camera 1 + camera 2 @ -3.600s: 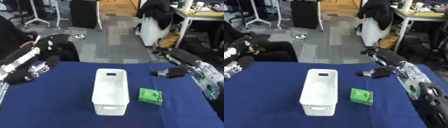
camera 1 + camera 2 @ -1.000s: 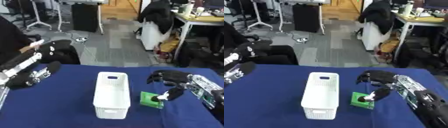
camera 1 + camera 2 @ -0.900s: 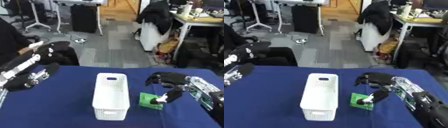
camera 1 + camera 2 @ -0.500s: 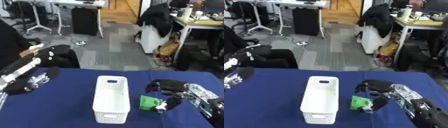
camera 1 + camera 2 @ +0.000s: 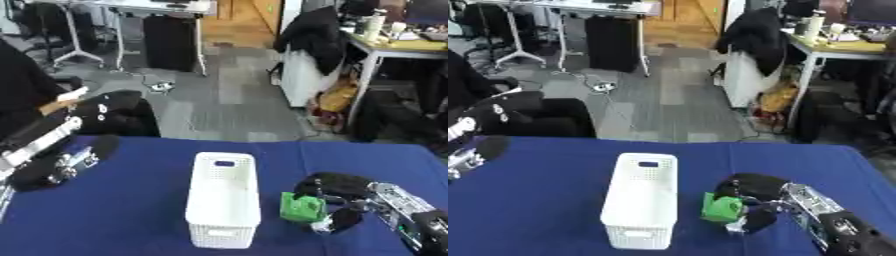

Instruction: Pick up objects on the table and place them in the box.

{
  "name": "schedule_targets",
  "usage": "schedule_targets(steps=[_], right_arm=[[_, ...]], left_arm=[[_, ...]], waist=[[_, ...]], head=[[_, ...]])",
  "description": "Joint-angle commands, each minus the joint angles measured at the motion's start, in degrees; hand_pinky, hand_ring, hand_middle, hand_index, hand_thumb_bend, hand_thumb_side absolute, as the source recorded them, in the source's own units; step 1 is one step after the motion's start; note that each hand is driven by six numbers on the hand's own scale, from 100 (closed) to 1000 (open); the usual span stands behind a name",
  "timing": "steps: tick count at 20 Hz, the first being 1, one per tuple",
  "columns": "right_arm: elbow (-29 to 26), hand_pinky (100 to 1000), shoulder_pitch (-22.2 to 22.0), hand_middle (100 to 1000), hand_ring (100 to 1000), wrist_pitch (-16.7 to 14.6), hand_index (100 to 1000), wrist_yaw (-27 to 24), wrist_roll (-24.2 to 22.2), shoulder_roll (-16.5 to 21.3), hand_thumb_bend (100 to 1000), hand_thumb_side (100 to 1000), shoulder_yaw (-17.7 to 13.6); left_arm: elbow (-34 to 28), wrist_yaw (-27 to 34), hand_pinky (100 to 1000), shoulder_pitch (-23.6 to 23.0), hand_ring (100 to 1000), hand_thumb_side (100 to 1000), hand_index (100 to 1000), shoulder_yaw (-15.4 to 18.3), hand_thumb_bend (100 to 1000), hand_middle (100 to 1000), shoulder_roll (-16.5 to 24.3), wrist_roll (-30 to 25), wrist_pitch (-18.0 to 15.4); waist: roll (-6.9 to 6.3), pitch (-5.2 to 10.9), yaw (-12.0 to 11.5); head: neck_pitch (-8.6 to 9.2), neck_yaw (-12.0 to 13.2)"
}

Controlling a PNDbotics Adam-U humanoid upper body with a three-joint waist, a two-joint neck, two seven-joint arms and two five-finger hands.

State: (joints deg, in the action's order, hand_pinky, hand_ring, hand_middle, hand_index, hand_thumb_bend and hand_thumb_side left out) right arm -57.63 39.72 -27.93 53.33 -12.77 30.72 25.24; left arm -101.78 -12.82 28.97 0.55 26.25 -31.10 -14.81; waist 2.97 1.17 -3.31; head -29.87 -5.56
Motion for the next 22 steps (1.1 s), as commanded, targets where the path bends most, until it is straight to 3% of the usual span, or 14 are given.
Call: schedule_targets(steps=[1,6,12,22], right_arm=[[-0.26,942,0.50,840,795,1.91,889,0.31,1.52,0.06,428,1000,-1.56],[1.54,971,0.48,858,805,3.01,895,3.48,2.25,-1.30,498,1000,-1.73],[4.49,1000,0.49,893,828,1.54,915,6.90,0.84,-2.27,489,1000,-2.03],[5.95,1000,0.33,895,831,0.73,918,9.89,3.15,-2.78,506,1000,-4.09]], left_arm=[[-0.69,0.28,846,1.04,965,1000,992,0.04,133,1000,1.28,-0.07,-0.09],[-0.71,0.35,846,1.21,965,1000,992,-0.11,132,1000,1.13,-0.21,-0.15],[-0.65,0.38,847,1.27,965,1000,992,-0.18,133,1000,1.10,-0.31,-0.19],[-0.60,0.36,847,1.23,965,1000,992,-0.18,133,1000,1.15,-0.43,-0.28]], waist=[[-0.29,0.48,-0.06],[-0.31,0.45,-0.23],[-0.35,0.47,-0.20],[-0.42,0.46,-0.09]], head=[[0.14,-0.16],[-0.25,-0.28],[-0.61,-0.13],[-0.88,0.14]])
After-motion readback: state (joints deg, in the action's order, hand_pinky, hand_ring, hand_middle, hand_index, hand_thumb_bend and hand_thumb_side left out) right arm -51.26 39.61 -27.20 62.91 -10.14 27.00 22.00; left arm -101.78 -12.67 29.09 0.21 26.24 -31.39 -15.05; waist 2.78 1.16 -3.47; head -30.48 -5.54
